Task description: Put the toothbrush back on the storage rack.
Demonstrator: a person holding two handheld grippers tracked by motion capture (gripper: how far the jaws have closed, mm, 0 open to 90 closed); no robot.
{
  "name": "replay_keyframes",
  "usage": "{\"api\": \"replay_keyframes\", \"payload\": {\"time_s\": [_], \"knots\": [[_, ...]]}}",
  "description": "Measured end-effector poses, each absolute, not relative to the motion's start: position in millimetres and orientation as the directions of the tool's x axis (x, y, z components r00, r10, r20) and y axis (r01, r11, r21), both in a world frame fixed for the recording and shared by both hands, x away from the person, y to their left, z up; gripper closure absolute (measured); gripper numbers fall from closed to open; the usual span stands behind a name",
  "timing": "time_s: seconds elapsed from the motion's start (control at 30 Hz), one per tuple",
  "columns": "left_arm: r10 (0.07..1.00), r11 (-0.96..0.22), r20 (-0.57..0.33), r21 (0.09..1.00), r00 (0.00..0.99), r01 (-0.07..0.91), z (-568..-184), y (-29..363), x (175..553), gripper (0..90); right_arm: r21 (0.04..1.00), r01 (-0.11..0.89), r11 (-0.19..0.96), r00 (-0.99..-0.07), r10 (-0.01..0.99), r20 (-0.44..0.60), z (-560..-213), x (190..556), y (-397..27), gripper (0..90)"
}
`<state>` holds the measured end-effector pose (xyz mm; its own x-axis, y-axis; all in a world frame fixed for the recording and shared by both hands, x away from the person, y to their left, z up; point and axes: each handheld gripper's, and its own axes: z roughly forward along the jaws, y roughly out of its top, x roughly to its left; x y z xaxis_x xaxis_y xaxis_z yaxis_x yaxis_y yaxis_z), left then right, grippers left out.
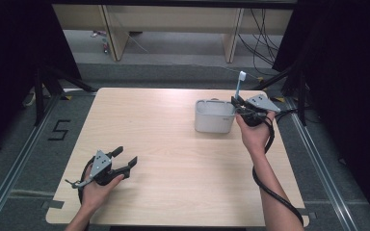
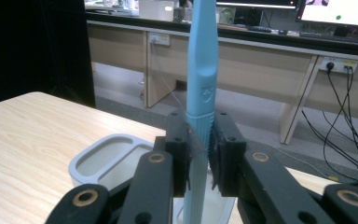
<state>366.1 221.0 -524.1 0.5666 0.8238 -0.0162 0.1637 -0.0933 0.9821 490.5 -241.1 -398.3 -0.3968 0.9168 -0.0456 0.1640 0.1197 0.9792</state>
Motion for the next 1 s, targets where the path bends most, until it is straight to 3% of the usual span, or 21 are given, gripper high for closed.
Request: {"api": "replay_keyframes", "payload": {"time_s": [1.0], "knots": [[0.825, -0.1, -0.018, 0.979, 0.565, 0.178, -523, 222, 365, 28.3, 0.967, 0.224, 0.12, -0.376, 0.926, -0.027, -423, 508, -234, 79.0]]}}
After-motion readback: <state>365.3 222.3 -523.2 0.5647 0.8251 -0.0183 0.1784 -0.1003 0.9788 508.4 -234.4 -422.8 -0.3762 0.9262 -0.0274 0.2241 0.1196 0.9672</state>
